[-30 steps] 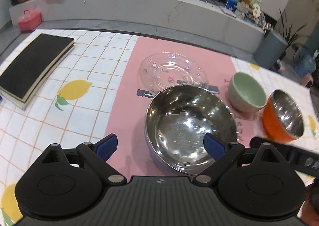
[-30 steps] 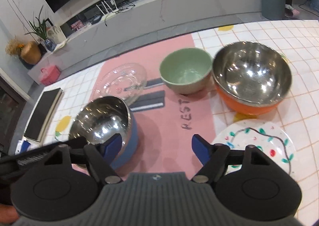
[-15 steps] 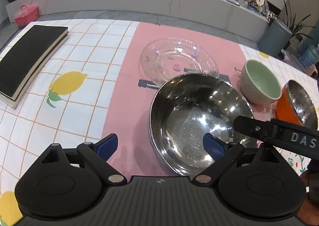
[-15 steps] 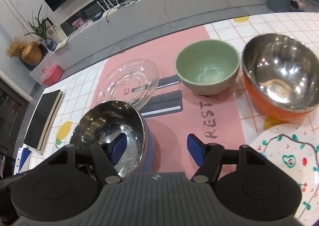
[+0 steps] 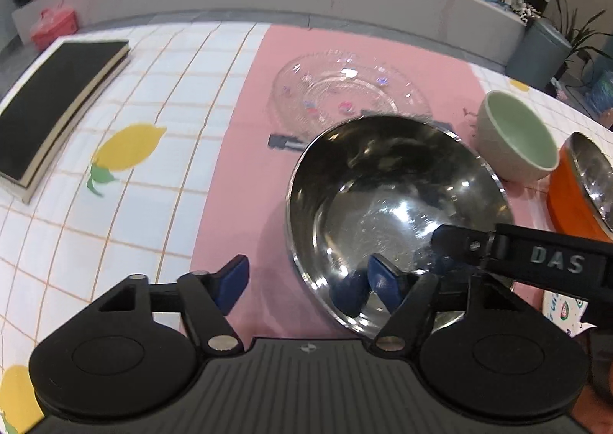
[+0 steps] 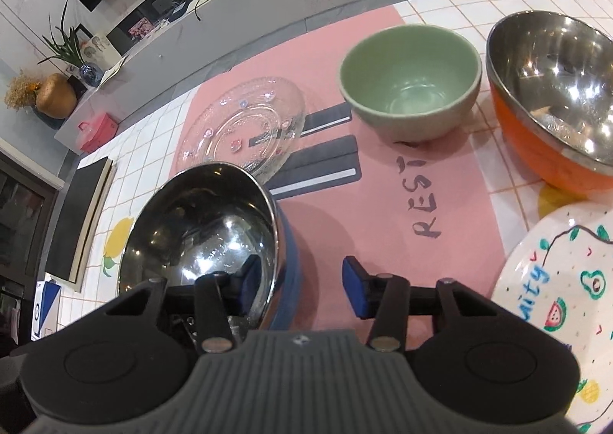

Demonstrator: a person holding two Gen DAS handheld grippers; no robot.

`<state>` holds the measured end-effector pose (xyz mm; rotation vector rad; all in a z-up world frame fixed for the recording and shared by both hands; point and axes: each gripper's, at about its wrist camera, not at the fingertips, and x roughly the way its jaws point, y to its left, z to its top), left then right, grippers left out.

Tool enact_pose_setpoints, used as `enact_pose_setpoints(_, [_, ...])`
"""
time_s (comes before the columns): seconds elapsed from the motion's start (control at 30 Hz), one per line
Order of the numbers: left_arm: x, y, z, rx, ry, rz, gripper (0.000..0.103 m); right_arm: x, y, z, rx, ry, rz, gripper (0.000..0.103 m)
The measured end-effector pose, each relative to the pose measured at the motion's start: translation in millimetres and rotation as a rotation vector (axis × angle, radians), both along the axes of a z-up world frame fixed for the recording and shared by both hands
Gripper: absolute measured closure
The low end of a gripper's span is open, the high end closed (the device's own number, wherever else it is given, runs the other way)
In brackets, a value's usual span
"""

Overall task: Organize plates and bowls
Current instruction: 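Move both tools to the blue-based steel bowl and close them on its rim, then lift the steel bowl with both tools and carry it toward the glass plate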

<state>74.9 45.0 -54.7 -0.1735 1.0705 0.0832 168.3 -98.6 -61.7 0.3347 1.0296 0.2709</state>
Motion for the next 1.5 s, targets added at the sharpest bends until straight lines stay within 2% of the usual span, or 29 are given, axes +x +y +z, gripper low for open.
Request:
enact_pose_setpoints(0.07, [-1.1, 2.0, -0.9, -0.012, -0.009, 0.0, 0.021, -0.2, -0.3, 0.2, -0.006, -0.005, -0.002, 0.056])
enact_pose_setpoints(0.13, [-1.8, 0.9, -0.1, -0.009, -0.008, -0.007, 0.021, -0.1, -0.5, -0.2, -0.011, -0.006, 0.0, 0.065])
enact_pose_setpoints(0.23, [-3.0, -2.4, 1.3, 0.006, -0.015, -0.017, 0.025, -0.1, -0.5, -1.2, -0.015, -0.013, 0.005, 0.07])
enact_pose_setpoints(0.3, [-3.5, -2.6, 2.1, -0.001, -0.024, -0.023, 0.033, -0.9, 0.3, -0.7, -0.011, -0.017, 0.01, 0.074])
enact_pose_setpoints(0.37, [-4.9, -2.9, 3.9, -0.008, -0.037, -0.024, 0.056, -1.7, 1.3, 0.0, -0.011, -0.02, 0.012, 0.077])
enact_pose_setpoints(0.43, [-5.7, -4.5, 7.2, -0.012, -0.043, -0.037, 0.073, -2.7, 2.2, 0.5, -0.01, -0.025, 0.014, 0.081])
enact_pose_setpoints(0.5, [-6.9, -5.1, 8.6, -0.012, -0.046, -0.04, 0.076, -3.6, 3.0, 1.1, -0.009, -0.029, 0.022, 0.088])
enact_pose_setpoints(0.57, [-7.8, -5.1, 9.4, -0.015, -0.057, -0.038, 0.079, -4.2, 4.3, 1.1, -0.025, -0.032, 0.022, 0.091])
enact_pose_setpoints(0.97, [-12.9, -8.4, 15.1, -0.017, -0.074, -0.051, 0.081, -4.1, 1.7, 6.1, -0.023, -0.032, 0.006, 0.093])
enact_pose_setpoints(1.37, [-30.1, -25.9, 39.6, -0.02, -0.125, -0.076, 0.081, -26.6, -15.3, 32.9, -0.039, -0.091, 0.006, 0.093])
enact_pose_setpoints(1.5, [-43.0, -35.6, 46.7, -0.045, -0.136, -0.073, 0.081, -43.0, -27.8, 45.4, -0.053, -0.105, 0.004, 0.093])
